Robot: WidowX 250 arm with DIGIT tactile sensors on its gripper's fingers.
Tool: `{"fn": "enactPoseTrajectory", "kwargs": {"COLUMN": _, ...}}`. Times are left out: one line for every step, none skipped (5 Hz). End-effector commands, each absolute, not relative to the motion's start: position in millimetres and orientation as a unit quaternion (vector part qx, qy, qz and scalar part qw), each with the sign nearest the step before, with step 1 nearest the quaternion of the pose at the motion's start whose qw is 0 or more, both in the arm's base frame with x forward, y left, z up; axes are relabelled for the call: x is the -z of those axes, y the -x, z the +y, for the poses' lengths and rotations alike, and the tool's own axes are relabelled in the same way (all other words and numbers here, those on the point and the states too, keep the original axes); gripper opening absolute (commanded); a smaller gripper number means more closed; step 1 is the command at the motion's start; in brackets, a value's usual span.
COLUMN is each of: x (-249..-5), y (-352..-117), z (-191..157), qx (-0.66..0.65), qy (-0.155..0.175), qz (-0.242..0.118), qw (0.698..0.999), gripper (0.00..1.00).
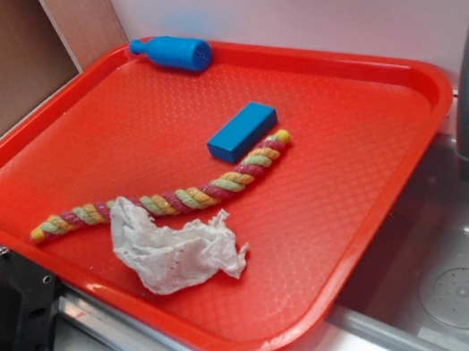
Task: Grab the gray animal.
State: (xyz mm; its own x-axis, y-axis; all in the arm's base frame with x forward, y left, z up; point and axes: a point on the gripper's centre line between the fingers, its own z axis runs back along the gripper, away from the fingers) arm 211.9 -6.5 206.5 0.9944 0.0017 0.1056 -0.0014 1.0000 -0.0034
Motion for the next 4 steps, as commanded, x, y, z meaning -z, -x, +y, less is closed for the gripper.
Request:
{"fn": "enactPoseTrajectory", "kwargs": {"x": -242.3, "y": -198.9, "z": 3.3, "qx": 0.010, "qy": 0.015, "qz": -0.101, "qw": 0.995, "gripper": 0.00}}
{"fn": "enactPoseTrajectory", "kwargs": {"x": -236.6, "y": -197.5, "z": 3.9, "qx": 0.007, "qy": 0.013, "qz": -0.093, "qw": 0.996, "gripper": 0.00}}
{"fn": "enactPoseTrajectory", "kwargs": {"x": -234.7, "y": -197.3, "z": 3.1, "qx": 0.006, "qy": 0.016, "qz": -0.089, "qw": 0.996, "gripper": 0.00}}
{"fn": "enactPoseTrajectory", "kwargs": {"x": -230.8, "y": -196.0, "z": 3.1, "qx": 0.003, "qy": 0.023, "qz": -0.084, "qw": 0.996, "gripper": 0.00}}
